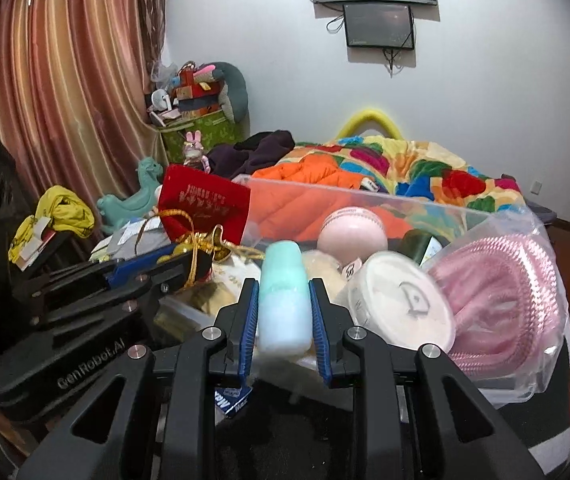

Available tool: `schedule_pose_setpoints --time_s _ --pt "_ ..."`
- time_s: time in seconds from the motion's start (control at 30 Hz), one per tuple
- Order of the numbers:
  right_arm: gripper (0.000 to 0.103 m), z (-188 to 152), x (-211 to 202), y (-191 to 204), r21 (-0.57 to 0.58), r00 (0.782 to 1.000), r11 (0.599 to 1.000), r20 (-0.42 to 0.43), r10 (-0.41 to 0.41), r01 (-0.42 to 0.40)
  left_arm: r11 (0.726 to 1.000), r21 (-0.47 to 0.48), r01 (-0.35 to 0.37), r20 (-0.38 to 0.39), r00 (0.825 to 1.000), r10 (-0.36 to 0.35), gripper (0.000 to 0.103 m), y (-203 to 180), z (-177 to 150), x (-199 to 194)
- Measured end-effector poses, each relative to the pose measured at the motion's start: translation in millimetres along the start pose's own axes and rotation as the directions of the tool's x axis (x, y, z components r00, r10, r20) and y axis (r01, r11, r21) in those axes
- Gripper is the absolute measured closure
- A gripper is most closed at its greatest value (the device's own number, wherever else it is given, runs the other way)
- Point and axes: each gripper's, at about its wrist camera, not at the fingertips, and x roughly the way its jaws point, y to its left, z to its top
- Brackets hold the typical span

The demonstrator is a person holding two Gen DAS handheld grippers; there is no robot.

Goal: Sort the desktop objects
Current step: 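Drop the yellow gourd into the bin while the right tool drops the mint-green tube in, then grasp the green square tile with the left tool while the right tool grasps the blue card box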

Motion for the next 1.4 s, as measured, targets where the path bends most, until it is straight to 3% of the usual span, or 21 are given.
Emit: schedule_pose_setpoints --time_s 0.1,0.23,0.53,0.67,0.8,1.13,1.33,1.4 --pt "0.078 -1 -6 1 -0.008 1.0 1.0 0.007 0.001 -0.001 1.0 -0.011 0.013 0.004 1.0 -0.013 0.083 1 0 -2" --pt "0.071 -3 -15 1 0.0 1.0 1.0 0.02 0.003 -0.003 1.0 -0.003 0.028 0.017 0.999 -0.028 0.074 -2 -2 -7" --pt "0.064 -8 -33 6 0.014 0.999 1.0 0.034 -0.013 0.013 0.998 0.055 -0.026 0.066 0.998 0.022 0.069 -12 -10 -21" --pt "0.063 -16 -41 12 -0.022 0.999 0.999 0.044 -0.03 0.031 0.994 0.059 -0.089 0.111 0.99 0.082 0.059 -11 -17 -31" --pt "0.056 -22 -47 19 -0.066 0.997 0.996 0.048 -0.064 0.067 0.996 0.06 -0.069 0.129 0.99 0.061 0.055 -6 -26 -43" --pt "0.053 -43 -48 16 -0.013 0.997 0.997 -0.032 -0.074 0.074 1.0 -0.01 0.018 0.003 1.0 -0.018 0.053 20 -37 -49" --pt "0.046 -64 -52 12 0.052 0.995 0.996 -0.06 -0.074 0.077 0.987 0.136 -0.082 -0.125 0.987 0.099 0.053 16 -46 -39" --pt "0.045 -69 -51 13 0.061 0.994 0.994 -0.064 -0.091 0.095 0.986 0.155 -0.063 -0.18 0.98 0.091 0.053 18 -47 -30"
